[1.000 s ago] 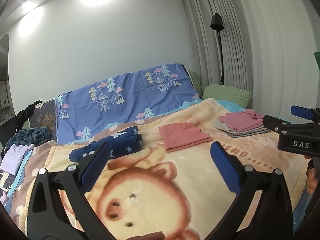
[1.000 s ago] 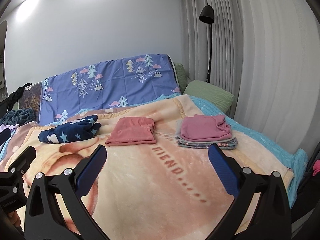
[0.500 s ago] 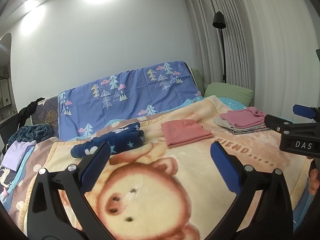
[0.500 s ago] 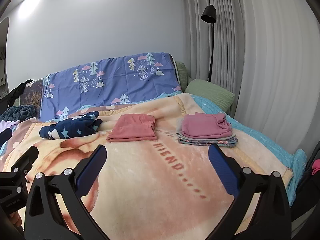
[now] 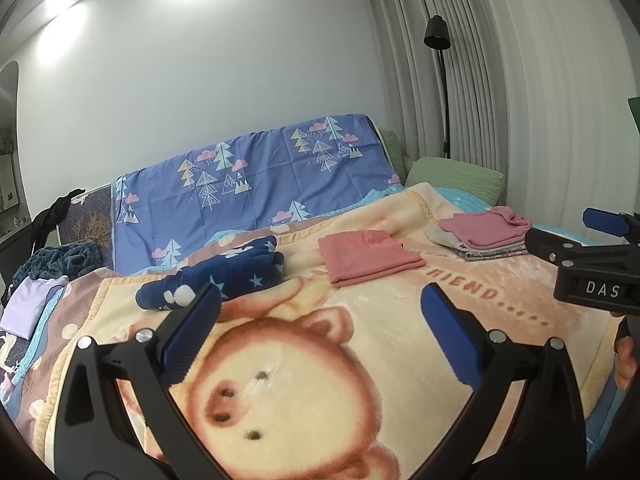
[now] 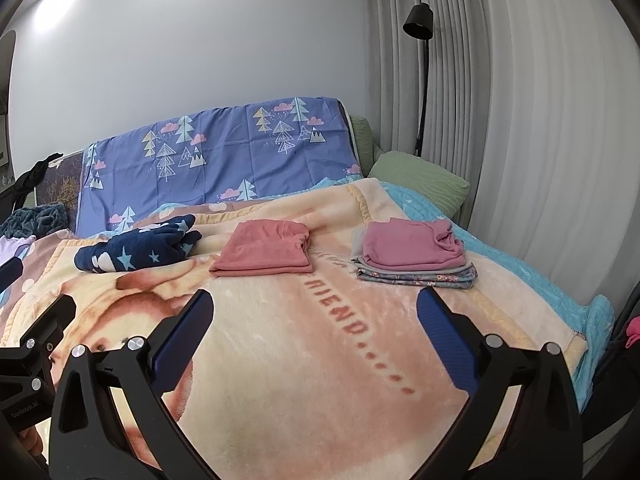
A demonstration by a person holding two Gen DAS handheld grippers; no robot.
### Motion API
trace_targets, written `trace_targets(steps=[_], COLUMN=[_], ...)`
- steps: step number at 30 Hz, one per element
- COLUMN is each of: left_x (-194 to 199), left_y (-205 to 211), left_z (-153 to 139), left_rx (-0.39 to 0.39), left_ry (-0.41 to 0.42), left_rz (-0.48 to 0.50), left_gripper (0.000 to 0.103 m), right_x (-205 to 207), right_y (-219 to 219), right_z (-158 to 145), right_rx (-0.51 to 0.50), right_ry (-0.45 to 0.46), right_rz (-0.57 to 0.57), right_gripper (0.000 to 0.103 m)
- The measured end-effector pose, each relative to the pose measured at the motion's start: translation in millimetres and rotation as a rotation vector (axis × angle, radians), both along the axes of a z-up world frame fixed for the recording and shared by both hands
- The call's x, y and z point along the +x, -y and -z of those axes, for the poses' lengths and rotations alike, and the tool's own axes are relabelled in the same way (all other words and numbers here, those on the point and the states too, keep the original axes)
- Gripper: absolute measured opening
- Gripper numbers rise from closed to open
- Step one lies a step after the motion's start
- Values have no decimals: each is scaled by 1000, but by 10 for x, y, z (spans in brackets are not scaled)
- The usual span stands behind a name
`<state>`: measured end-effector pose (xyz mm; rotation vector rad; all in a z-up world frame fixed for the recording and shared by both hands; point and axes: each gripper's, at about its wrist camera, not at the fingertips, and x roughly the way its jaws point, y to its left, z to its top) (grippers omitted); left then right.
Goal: Fold small clothes
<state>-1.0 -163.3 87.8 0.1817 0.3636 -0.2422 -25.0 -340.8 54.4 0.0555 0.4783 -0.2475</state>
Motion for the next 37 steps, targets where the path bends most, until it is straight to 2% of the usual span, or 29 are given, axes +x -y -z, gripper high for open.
trace_targets(steps=[29, 37], left_x=[26, 17], left_y=[3, -13], left_z=[33, 173], left_rx=[3, 7], left_ry=[-9, -26], left_rz=[4, 3], left_gripper=[101, 101], right_x=[45, 52], right_y=[29, 49], right_z=[35, 91], right_rx=[2, 3], right_ry=[-9, -15], right_rz=[6, 8], right_gripper=[102, 102])
